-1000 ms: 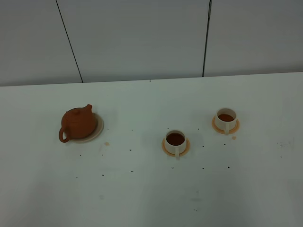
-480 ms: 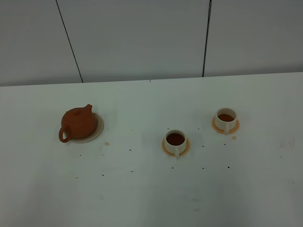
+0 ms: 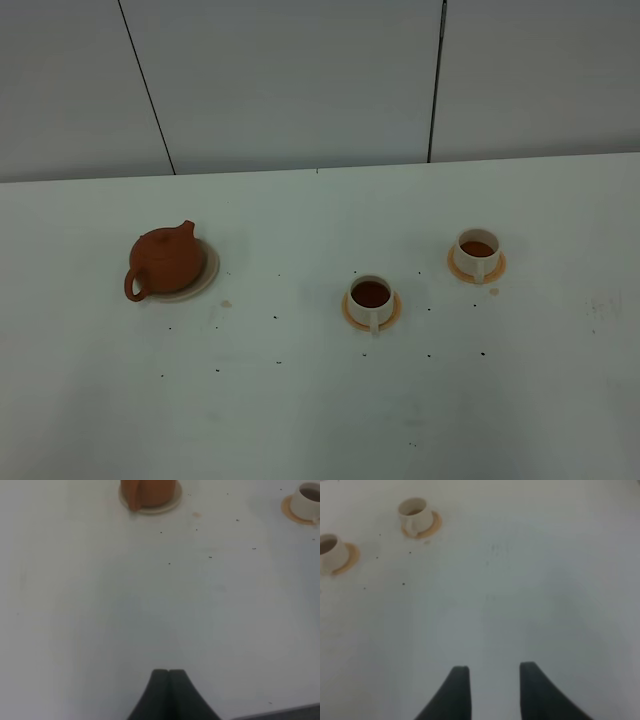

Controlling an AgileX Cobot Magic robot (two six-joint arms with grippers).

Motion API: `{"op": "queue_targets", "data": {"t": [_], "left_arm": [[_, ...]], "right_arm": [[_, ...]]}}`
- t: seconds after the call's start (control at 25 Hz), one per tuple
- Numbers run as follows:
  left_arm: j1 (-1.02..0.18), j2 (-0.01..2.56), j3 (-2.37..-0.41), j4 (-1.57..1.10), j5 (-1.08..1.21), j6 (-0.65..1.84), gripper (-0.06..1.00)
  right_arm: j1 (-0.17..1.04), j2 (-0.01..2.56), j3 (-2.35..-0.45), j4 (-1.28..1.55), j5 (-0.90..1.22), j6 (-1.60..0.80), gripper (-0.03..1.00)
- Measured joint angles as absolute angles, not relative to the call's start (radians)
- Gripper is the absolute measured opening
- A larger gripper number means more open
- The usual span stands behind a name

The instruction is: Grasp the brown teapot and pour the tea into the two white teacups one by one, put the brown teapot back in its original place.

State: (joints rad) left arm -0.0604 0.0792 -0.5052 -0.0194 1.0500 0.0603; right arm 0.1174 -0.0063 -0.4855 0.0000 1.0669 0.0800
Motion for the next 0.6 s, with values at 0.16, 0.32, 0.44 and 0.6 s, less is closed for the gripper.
{"op": "queue_targets", "data": {"t": [0.16, 0.32, 0.44, 0.6], "left_arm": [[-0.06, 0.079, -0.505, -0.018, 1.05, 0.06, 0.02], [-0.06, 0.079, -0.505, -0.018, 1.05, 0.059, 0.02], [-0.06, 0.079, -0.505, -0.018, 1.05, 0.059, 0.02], [-0.06, 0.079, -0.505, -0.018, 1.05, 0.059, 0.02]], "right_arm": [[0.117, -0.006, -0.486, 0.0, 1.067, 0.08, 0.24], [0.117, -0.006, -0.486, 0.0, 1.067, 0.08, 0.24], [0.117, -0.006, -0.486, 0.0, 1.067, 0.08, 0.24], [0.117, -0.006, -0.486, 0.0, 1.067, 0.08, 0.24]]}}
